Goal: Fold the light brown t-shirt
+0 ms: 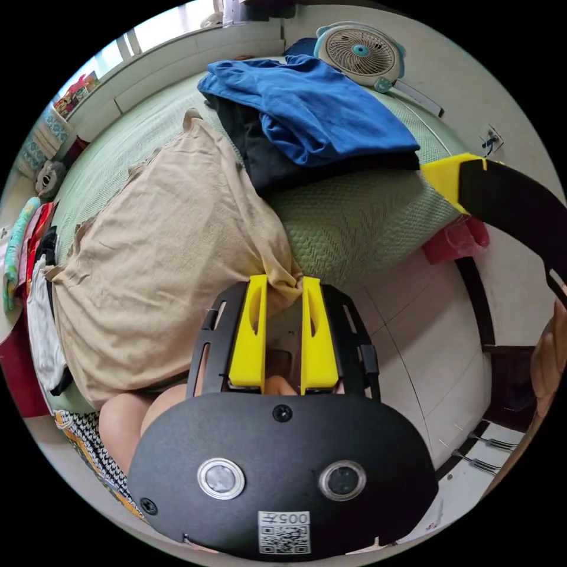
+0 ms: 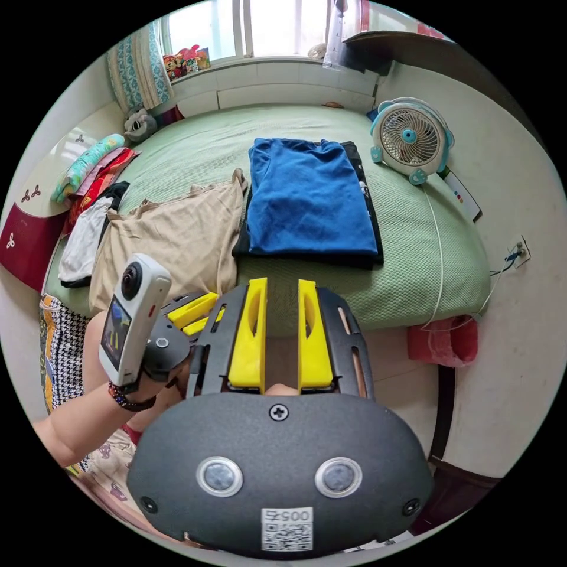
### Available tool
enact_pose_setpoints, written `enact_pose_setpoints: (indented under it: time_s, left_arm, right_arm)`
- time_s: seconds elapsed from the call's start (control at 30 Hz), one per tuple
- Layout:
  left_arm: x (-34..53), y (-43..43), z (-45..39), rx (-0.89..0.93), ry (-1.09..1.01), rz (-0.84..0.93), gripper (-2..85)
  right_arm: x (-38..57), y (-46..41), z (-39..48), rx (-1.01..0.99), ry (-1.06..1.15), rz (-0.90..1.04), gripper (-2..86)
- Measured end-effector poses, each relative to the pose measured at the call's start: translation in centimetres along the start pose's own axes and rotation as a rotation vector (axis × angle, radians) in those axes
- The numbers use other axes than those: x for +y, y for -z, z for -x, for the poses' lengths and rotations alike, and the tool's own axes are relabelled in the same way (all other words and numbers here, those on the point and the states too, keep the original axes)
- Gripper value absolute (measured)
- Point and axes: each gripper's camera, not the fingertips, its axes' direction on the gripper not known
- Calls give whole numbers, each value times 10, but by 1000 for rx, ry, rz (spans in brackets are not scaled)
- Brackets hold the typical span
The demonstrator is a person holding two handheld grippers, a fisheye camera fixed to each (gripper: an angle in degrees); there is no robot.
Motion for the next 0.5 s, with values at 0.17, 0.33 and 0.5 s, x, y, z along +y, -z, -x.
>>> enact_pose_setpoints:
  time_s: [0.17, 0.33, 0.5]
  left_arm:
    - [10, 30, 37, 135, 32, -40, 52]
    - [33, 68, 85, 203, 55, -124, 49]
    - [46, 81, 120, 235, 80, -153, 48]
  right_arm:
    - [-43, -11, 9, -34, 45, -6, 79]
    - [-108, -31, 12, -160, 48, 47, 87]
    - [-169, -78, 5, -307, -40, 179, 106]
